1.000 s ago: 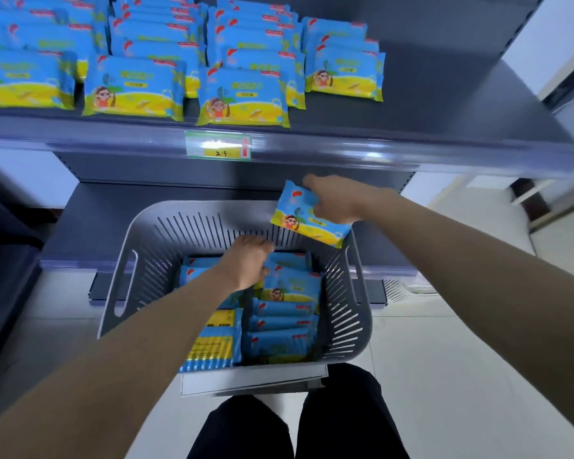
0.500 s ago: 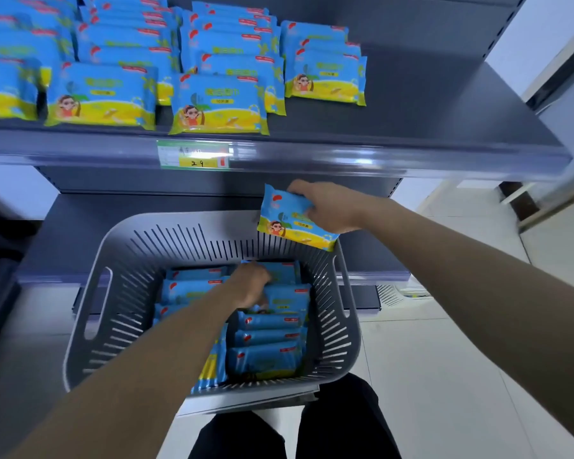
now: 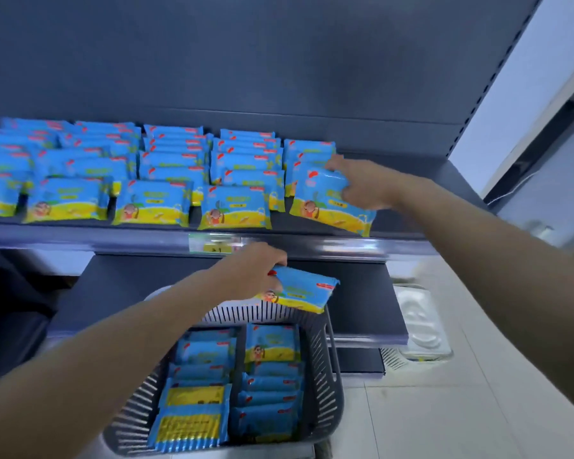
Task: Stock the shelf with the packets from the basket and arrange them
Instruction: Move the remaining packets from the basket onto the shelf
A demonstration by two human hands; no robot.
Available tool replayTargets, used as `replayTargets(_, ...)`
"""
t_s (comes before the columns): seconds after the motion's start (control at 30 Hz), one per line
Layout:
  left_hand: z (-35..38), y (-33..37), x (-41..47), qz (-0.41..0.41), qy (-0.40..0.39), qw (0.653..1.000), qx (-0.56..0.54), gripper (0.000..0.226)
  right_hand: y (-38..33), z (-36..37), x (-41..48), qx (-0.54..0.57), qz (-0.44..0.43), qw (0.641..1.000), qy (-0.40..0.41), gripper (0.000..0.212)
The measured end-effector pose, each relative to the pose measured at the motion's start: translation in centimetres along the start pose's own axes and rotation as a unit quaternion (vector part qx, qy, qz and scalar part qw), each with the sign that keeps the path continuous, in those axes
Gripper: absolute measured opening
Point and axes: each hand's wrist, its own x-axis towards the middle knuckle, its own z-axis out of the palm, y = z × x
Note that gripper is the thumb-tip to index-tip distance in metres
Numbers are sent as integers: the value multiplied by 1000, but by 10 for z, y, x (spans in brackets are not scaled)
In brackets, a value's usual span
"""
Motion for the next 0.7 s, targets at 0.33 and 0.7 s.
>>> replayTargets(0.33, -74, 25, 53, -46, 128, 990, -28, 24, 56, 2, 91, -8, -50, 997, -53, 56)
replayTargets(0.7, -79, 20, 89, -55, 140, 988, -39, 23, 72, 8, 145, -40, -78, 996, -18, 42)
